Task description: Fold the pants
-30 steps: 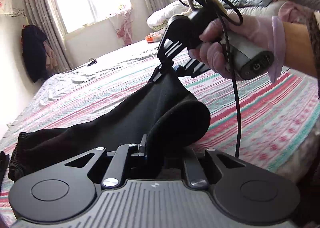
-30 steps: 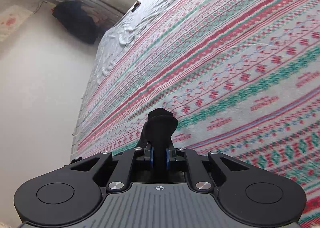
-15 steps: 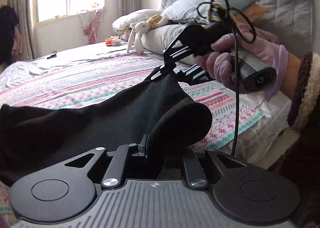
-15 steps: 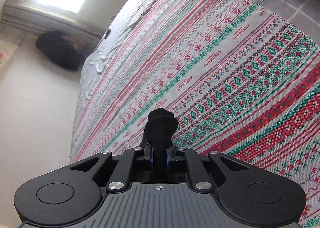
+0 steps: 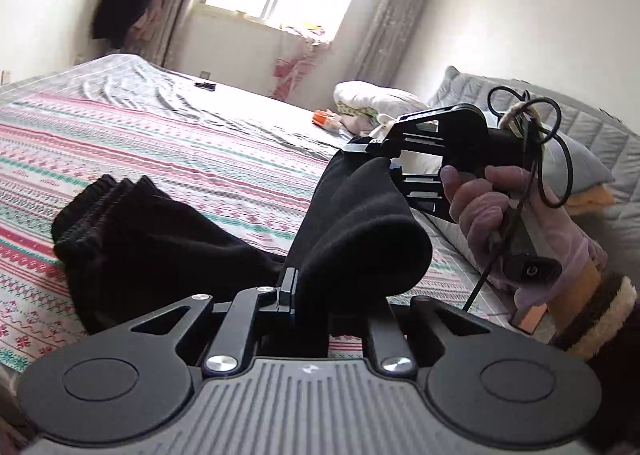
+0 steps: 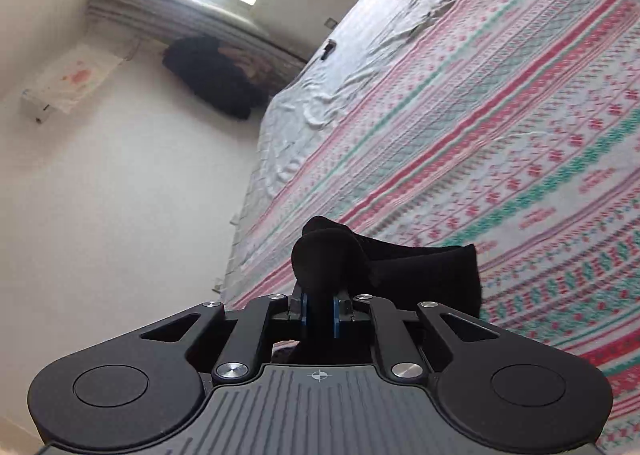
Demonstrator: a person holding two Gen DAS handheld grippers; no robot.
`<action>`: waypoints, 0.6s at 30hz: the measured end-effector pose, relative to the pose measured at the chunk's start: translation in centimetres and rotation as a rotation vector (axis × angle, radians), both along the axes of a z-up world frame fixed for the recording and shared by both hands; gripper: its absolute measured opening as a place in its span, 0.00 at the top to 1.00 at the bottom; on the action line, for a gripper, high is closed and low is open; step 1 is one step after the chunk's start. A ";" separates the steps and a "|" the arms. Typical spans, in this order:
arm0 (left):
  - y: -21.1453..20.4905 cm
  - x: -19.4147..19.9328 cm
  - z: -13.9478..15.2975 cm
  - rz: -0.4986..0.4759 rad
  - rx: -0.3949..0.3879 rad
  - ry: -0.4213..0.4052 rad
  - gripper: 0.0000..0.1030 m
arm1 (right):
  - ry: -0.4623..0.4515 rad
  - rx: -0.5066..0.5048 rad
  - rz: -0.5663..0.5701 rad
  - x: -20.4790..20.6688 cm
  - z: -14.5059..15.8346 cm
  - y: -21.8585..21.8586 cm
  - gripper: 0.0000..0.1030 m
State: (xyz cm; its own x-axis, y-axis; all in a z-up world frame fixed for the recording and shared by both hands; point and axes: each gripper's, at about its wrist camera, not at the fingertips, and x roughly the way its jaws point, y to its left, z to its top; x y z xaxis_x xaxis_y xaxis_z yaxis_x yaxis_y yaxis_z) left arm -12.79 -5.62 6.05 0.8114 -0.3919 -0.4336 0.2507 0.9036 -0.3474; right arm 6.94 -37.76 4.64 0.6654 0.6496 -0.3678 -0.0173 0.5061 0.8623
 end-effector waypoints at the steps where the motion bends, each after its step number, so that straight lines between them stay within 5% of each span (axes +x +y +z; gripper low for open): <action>1: 0.7 0.2 0.1 0.021 -0.009 0.007 0.59 | -0.008 0.010 0.014 0.5 0.1 1.1 0.89; 18: 13.0 4.4 -3.5 0.303 -0.193 0.248 0.55 | 0.003 0.034 0.150 7.2 -3.9 15.9 0.85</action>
State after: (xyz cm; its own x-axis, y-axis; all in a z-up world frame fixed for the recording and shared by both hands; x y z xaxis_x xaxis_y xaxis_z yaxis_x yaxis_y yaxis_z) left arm -8.42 7.41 2.59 0.7828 -0.2448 -0.5720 -0.1281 0.8363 -0.5332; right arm 14.11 -21.84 0.79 0.5588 0.7535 -0.3463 -0.0875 0.4689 0.8789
